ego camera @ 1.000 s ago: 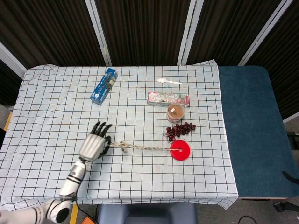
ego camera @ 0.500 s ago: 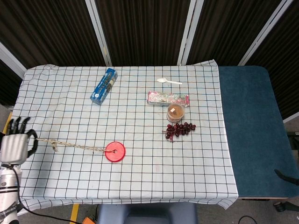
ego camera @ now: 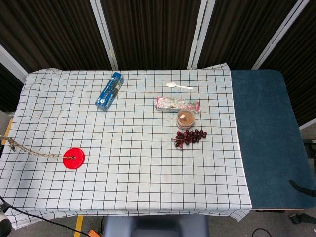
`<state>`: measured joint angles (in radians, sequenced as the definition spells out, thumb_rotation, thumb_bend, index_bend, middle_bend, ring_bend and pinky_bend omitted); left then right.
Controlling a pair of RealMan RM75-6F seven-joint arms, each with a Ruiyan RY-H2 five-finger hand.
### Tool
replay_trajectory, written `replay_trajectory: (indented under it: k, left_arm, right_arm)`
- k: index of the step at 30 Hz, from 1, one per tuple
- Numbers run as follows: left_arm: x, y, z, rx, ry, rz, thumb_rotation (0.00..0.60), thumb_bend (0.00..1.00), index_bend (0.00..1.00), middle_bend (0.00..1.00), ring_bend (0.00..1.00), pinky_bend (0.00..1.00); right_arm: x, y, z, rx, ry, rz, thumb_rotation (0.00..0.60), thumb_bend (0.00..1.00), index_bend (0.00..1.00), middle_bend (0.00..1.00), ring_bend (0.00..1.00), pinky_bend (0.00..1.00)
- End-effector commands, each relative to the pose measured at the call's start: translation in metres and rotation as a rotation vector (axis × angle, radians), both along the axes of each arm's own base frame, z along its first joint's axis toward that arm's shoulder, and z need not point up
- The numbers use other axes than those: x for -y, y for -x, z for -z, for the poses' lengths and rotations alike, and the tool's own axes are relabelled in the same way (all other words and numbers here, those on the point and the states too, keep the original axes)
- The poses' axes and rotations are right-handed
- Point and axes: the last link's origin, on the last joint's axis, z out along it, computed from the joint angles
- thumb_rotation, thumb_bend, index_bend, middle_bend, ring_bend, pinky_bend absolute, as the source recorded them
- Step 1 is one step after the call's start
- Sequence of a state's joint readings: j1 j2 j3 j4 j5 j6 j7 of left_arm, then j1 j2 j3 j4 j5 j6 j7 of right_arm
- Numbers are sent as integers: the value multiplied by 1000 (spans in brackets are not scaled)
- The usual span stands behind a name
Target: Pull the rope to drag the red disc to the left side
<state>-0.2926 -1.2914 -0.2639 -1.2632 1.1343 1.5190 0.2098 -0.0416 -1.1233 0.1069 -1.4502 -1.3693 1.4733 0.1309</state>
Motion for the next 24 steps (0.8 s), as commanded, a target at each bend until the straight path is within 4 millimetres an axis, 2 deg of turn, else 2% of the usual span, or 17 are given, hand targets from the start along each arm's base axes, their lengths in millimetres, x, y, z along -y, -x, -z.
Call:
replay_trajectory:
  k: [1, 4, 9, 10, 11, 12, 13, 14, 15, 18, 24]
  left_arm:
    - [7, -26, 20, 90, 58, 135, 600, 782, 841, 171, 0, 109]
    - [15, -43, 41, 118, 156, 215, 600, 781, 841, 187, 0, 116]
    - [20, -49, 74, 194, 294, 231, 600, 776, 817, 203, 2, 126]
    - [20, -50, 80, 210, 325, 235, 600, 762, 784, 202, 3, 124]
    - [20, -50, 85, 208, 357, 233, 600, 733, 710, 190, 2, 118]
    - [21, -47, 91, 187, 435, 213, 600, 659, 527, 151, 1, 97]
    - [22, -45, 94, 173, 500, 185, 600, 550, 293, 91, 0, 62]
    - [21, -45, 95, 169, 540, 162, 600, 445, 107, 37, 0, 28]
    - [19, -46, 95, 173, 567, 146, 600, 378, 15, 7, 0, 7]
    - [15, -48, 94, 169, 593, 124, 600, 318, 0, 0, 0, 0]
    - [12, -54, 82, 134, 615, 108, 600, 311, 0, 0, 0, 0]
  right_arm:
    - [0, -1, 0, 0, 0, -2, 600, 110, 0, 0, 0, 0]
    - [0, -1, 1, 1, -1, 1, 600, 109, 0, 0, 0, 0]
    - [0, 0, 3, 6, -9, 3, 600, 110, 0, 0, 0, 0]
    - [-1, 0, 3, 5, -10, 4, 600, 110, 0, 0, 0, 0]
    - [-1, 1, 3, 4, -9, 4, 600, 110, 0, 0, 0, 0]
    - [-1, 1, 3, 5, -7, 7, 600, 109, 0, 0, 0, 0]
    - [-1, 1, 2, 4, -6, 8, 600, 109, 0, 0, 0, 0]
    - [-1, 2, 2, 3, -5, 8, 600, 110, 0, 0, 0, 0]
    - [-1, 2, 2, 3, -5, 9, 600, 110, 0, 0, 0, 0]
    - [-1, 2, 2, 4, -5, 10, 600, 110, 0, 0, 0, 0]
    - [1, 1, 4, 2, -8, 7, 600, 110, 0, 0, 0, 0]
